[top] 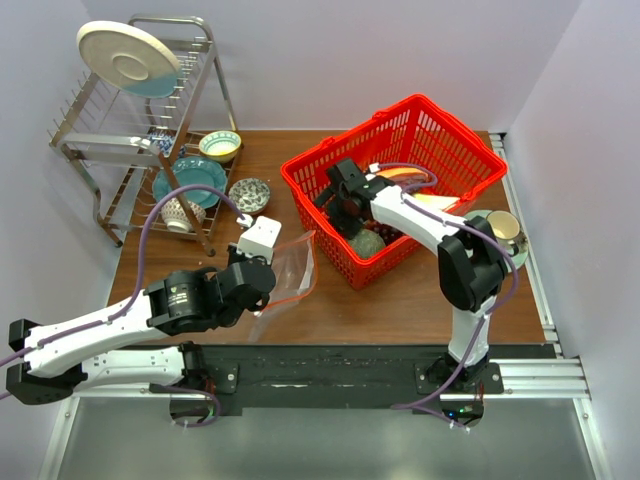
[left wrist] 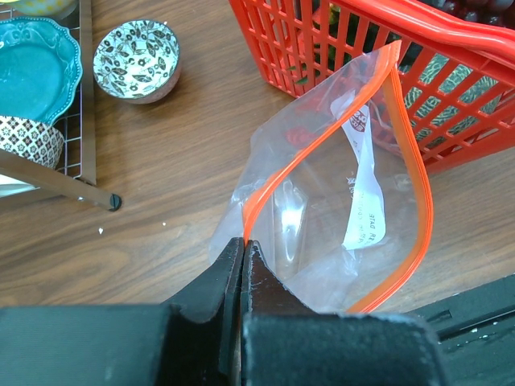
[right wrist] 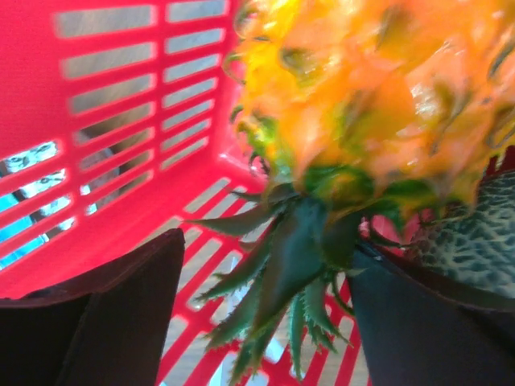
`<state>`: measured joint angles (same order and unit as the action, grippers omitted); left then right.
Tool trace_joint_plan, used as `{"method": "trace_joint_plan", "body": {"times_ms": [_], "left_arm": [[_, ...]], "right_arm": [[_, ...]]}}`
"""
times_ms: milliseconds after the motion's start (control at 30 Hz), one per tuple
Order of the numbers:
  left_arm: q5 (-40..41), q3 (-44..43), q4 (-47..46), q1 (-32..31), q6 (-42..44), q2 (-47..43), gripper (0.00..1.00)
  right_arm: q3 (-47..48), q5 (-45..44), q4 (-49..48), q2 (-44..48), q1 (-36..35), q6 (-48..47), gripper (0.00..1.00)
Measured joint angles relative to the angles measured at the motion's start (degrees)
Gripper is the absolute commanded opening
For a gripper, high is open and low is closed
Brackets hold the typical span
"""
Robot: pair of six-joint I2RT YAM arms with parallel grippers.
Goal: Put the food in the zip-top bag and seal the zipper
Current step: Pick up the fake fruit from the bin, then place the fake fruit in the zipper food storage bag.
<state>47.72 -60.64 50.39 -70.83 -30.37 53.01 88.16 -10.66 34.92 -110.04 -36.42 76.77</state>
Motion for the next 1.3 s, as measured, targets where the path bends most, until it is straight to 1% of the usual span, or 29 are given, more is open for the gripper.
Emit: {"method": "trace_joint_plan", "body": {"times_ms": [33, 67, 133, 167, 233, 333, 500, 600, 667, 733, 800, 867, 1000, 1033, 1133, 1300], "left_arm": [[0.0, 0.0, 0.0, 0.0, 0.0, 0.0, 0.00], [0.0, 0.0, 0.0, 0.0, 0.0, 0.0, 0.00], [0.0, 0.0, 0.1, 0.0, 0.0, 0.0, 0.00], [0.0, 0.0, 0.1, 0.0, 0.0, 0.0, 0.00], [0.0, 0.0, 0.2, 0.0, 0.0, 0.0, 0.00], [0.0, 0.0, 0.3, 0.0, 0.0, 0.0, 0.00], [0.0, 0.0, 0.3, 0.0, 0.0, -0.2, 0.00], [0.0, 0.0, 0.3, 0.0, 0.0, -0.1, 0.00], [0.0, 0.0, 0.5, 0.0, 0.0, 0.2, 0.00], [-0.1, -0.3, 0.8, 0.0, 0.0, 0.8, 0.00], [-0.3, -0.5, 1.0, 0.0, 0.0, 1.3, 0.00], [-0.5, -0.7, 1.0, 0.0, 0.0, 1.5, 0.00], [-1.0, -0.7, 1.1, 0.0, 0.0, 1.6, 0.00], [-1.1, -0.7, 1.1, 0.0, 0.0, 1.6, 0.00], [-1.2, -0.7, 1.1, 0.0, 0.0, 1.7, 0.00], [-1.5, -1.4, 1.2, 0.0, -0.1, 1.7, 0.00]], "right_arm": [[0.0, 0.0, 0.1, -0.3, -0.1, 0.1, 0.55], [0.0, -0.3, 0.7, -0.7, -0.2, 0.3, 0.37], [-0.2, -0.4, 1.5, -1.1, -0.2, 0.2, 0.21], [-0.5, -0.6, 1.6, -1.1, -0.2, -0.1, 0.08], [-1.0, -1.0, 2.3, -0.5, -0.2, -0.4, 0.00], [-2.0, -2.1, 2.3, 1.9, -0.2, -2.0, 0.00], [-3.4, -6.1, 1.2, 9.2, 0.9, -8.4, 0.00], [-4.2, -8.2, -1.1, 15.0, 1.5, -14.0, 0.00], [-5.7, -8.0, -3.4, 19.2, 1.7, -18.6, 0.00], [-8.3, -6.4, -7.2, 24.4, 1.8, -25.3, 0.00], [-10.5, -1.6, -10.2, 29.3, 1.8, -32.0, 0.00], [-11.5, 2.2, -12.0, 32.4, 1.8, -36.5, 0.00], [-12.8, 13.4, -12.6, 38.8, 1.7, -44.3, 0.00], [-13.4, 15.8, -12.7, 40.0, 1.7, -45.5, 0.00], [-16.8, 27.3, -12.8, 44.7, 1.7, -48.1, 0.00], [-21.7, 46.4, -12.3, 48.9, 1.4, -47.8, 0.00]]}}
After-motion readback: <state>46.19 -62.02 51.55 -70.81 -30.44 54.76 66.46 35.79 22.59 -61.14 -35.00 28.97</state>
